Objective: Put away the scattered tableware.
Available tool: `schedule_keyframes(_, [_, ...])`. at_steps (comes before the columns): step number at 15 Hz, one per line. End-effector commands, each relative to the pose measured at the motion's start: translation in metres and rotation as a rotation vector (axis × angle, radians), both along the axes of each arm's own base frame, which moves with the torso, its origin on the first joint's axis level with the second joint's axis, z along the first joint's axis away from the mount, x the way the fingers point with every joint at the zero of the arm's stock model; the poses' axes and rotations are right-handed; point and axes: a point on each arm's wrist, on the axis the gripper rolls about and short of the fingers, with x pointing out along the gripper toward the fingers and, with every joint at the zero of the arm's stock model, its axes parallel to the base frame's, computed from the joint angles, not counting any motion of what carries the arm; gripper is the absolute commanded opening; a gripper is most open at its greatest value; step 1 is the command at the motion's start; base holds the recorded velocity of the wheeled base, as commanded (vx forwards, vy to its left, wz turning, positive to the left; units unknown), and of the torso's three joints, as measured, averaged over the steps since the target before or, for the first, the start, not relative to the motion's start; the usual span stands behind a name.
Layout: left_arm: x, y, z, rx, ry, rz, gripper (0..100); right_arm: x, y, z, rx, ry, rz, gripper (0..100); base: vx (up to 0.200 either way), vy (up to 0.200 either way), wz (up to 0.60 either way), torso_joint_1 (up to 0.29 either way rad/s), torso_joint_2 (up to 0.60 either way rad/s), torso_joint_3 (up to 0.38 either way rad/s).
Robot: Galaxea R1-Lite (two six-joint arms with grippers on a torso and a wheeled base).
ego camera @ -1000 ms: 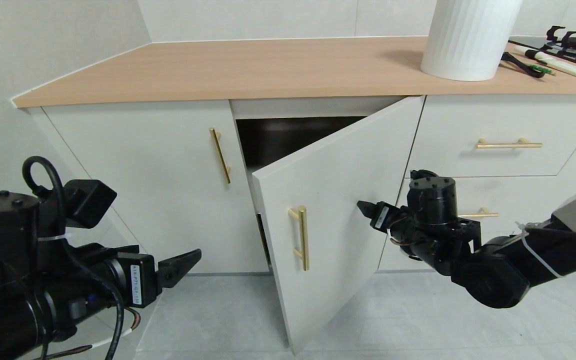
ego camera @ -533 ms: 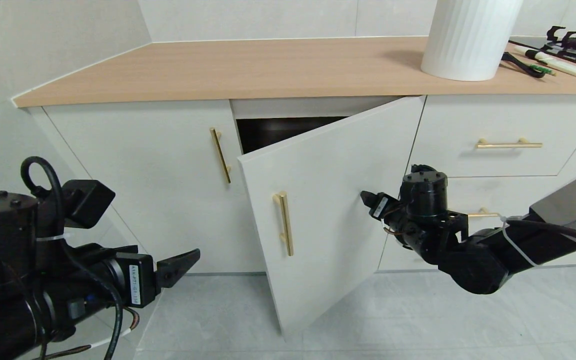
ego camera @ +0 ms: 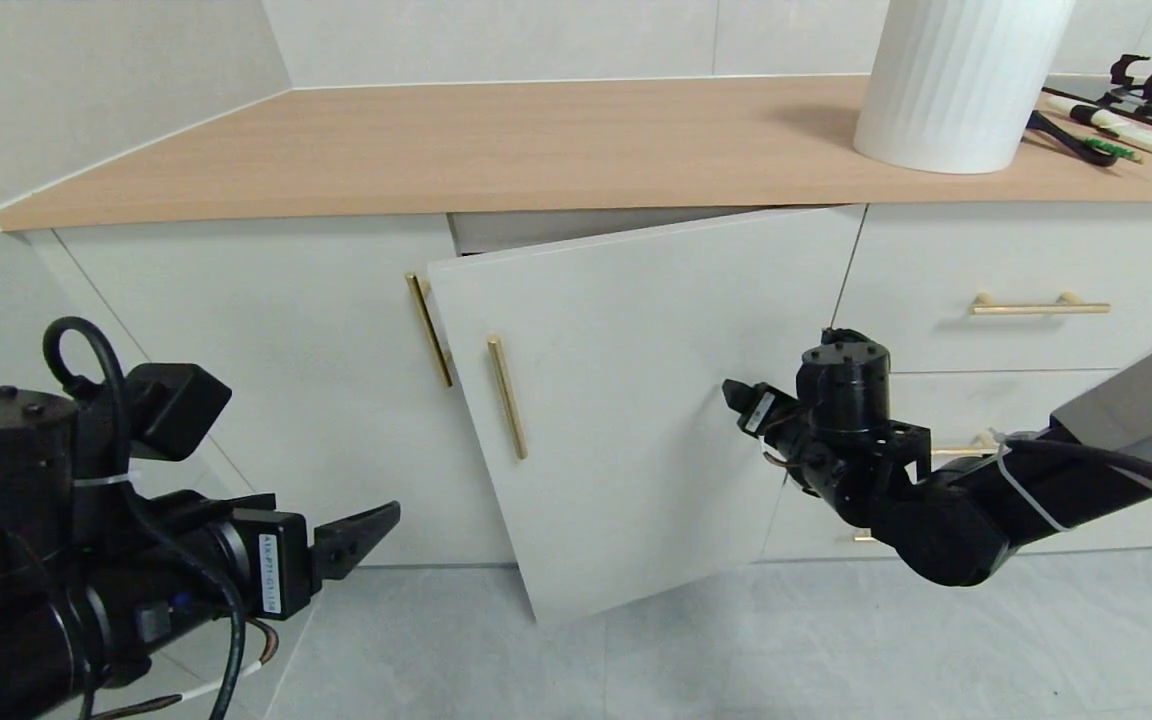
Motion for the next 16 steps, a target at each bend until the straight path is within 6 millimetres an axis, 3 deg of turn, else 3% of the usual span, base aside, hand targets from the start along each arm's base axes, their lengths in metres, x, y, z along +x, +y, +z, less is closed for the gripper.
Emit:
schedule_keyframes(1, [0.0,0.0,0.0,0.0,-0.002,0.001,100,0.006,-0.003,0.0,-0.002,-0.006,-0.032,100,0.0,0.0,0.0,0.0,0.0,0.0])
schedule_keyframes(16, [-0.001,0.0,0.0,-0.001,-0.002,0.0,100,0.048,-0.017,-0.007,-0.036,-0.064,-0.302,100,0.0,0.0,0.0,0.0,0.0,0.0])
